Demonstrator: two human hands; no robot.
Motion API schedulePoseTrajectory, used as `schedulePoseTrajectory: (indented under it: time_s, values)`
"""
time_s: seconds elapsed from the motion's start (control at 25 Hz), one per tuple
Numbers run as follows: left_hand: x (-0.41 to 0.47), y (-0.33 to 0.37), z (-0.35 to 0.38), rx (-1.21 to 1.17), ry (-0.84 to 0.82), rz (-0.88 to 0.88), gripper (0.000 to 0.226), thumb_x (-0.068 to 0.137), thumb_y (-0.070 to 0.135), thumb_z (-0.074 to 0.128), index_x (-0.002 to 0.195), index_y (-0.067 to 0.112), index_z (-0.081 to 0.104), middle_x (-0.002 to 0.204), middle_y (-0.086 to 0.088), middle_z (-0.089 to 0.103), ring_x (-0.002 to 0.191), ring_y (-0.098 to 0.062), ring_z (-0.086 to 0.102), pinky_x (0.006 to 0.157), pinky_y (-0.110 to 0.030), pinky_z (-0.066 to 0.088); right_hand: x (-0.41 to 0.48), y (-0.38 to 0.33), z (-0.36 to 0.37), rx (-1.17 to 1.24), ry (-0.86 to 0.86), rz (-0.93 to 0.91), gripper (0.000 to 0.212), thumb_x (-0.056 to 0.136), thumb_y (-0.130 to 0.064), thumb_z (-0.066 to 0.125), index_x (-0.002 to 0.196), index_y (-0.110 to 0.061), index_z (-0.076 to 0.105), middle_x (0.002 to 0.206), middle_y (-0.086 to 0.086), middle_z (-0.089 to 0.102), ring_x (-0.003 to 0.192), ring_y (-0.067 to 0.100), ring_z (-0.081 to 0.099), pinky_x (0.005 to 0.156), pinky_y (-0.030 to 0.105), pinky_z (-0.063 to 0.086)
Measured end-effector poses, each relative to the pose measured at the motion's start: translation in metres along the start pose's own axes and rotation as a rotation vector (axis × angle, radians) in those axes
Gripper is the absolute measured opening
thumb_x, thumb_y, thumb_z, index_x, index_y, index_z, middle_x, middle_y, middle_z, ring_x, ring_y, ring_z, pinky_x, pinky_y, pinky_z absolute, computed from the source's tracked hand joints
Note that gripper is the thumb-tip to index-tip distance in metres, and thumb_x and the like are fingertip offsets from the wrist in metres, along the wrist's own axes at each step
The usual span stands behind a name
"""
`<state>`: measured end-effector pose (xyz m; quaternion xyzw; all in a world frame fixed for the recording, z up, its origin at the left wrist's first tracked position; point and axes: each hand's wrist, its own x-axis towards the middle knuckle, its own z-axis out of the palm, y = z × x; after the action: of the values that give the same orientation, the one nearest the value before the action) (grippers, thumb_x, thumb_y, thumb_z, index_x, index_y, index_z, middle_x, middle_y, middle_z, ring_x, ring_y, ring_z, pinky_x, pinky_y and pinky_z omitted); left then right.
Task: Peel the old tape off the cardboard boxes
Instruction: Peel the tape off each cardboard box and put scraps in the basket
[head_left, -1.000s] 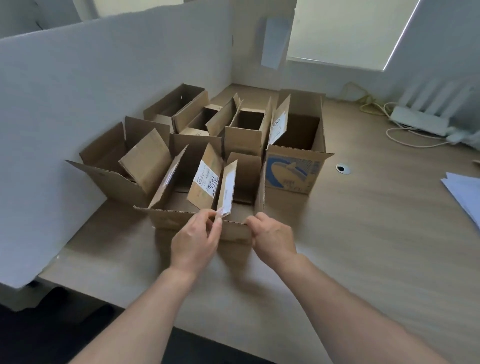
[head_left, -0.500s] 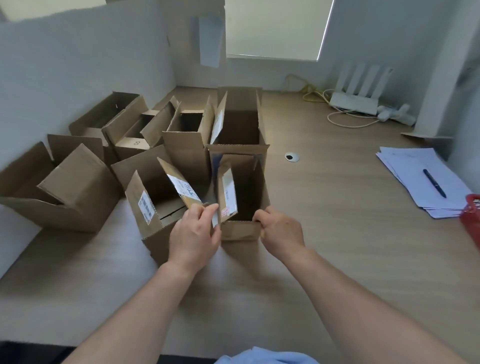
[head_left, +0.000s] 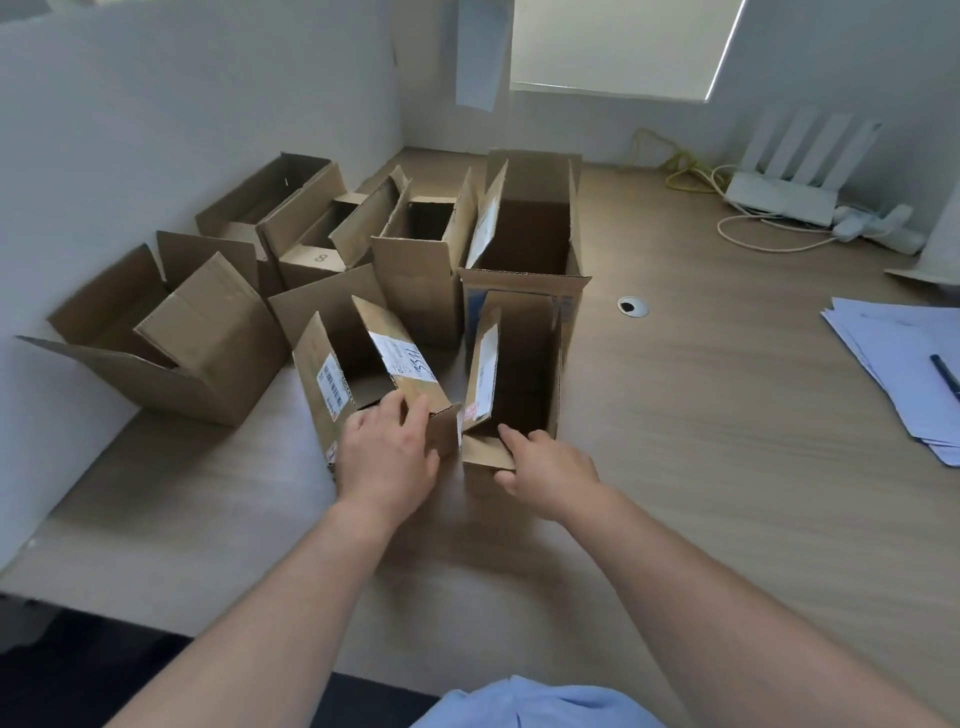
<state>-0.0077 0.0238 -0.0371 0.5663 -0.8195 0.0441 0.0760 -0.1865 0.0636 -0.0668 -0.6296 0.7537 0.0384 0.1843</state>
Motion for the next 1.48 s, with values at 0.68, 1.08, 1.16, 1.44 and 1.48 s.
schedulePoseTrajectory:
  time_s: [0.68, 1.08, 1.16, 1.44, 1.48]
  values:
    - [0.028, 0.010, -0.007, 0.004, 0.008, -0.061, 0.055, 0.089, 0.048, 0.053, 0.137, 0.024, 0.044, 0.133, -0.008, 0.052, 0.121, -0.026, 0.048, 0.107, -0.046, 0.023, -0.021, 0.087, -0.035, -0.201, 0.021, -0.108, 0.053, 0.089, -0.009, 0.042, 0.133, -0.038, 0.047, 0.139, -0.004, 0.042, 0.119, 0.025, 0.042, 0.093, 0.033, 0.036]
    - [0.047, 0.094, -0.006, -0.058, -0.222, 0.553, 0.052, 0.094, 0.026, 0.053, 0.142, 0.029, 0.034, 0.157, -0.001, 0.024, 0.148, -0.022, 0.000, 0.115, -0.050, -0.011, -0.043, 0.122, -0.036, -0.005, 0.317, 0.082, 0.034, 0.090, -0.013, 0.050, 0.103, -0.038, 0.069, 0.133, -0.015, 0.052, 0.134, 0.015, 0.027, 0.105, 0.029, 0.012]
    - [0.039, 0.101, -0.007, -0.111, -0.162, 0.567, 0.029, 0.095, 0.024, 0.051, 0.124, 0.027, 0.048, 0.135, 0.003, 0.050, 0.140, -0.021, 0.028, 0.117, -0.047, -0.002, -0.050, 0.133, -0.037, 0.039, 0.330, 0.128, 0.037, 0.088, -0.008, 0.049, 0.102, -0.034, 0.070, 0.130, -0.013, 0.053, 0.130, 0.016, 0.030, 0.101, 0.026, 0.015]
    - [-0.001, 0.120, -0.005, -0.270, -0.066, 0.600, 0.013, 0.095, 0.020, 0.052, 0.104, 0.016, 0.060, 0.094, -0.002, 0.060, 0.084, -0.023, 0.055, 0.069, -0.036, 0.047, -0.060, 0.115, -0.035, 0.630, 0.566, 0.587, 0.047, 0.087, -0.037, 0.051, 0.129, -0.016, 0.050, 0.122, 0.004, 0.054, 0.113, 0.027, 0.053, 0.082, 0.034, 0.041]
    - [-0.006, 0.120, -0.005, -0.288, -0.065, 0.604, 0.015, 0.095, 0.021, 0.052, 0.106, 0.016, 0.061, 0.095, -0.002, 0.060, 0.083, -0.022, 0.056, 0.068, -0.037, 0.049, -0.058, 0.114, -0.036, 0.618, 0.420, 0.601, 0.048, 0.084, -0.041, 0.053, 0.123, -0.014, 0.052, 0.111, 0.003, 0.058, 0.107, 0.027, 0.056, 0.079, 0.034, 0.044]
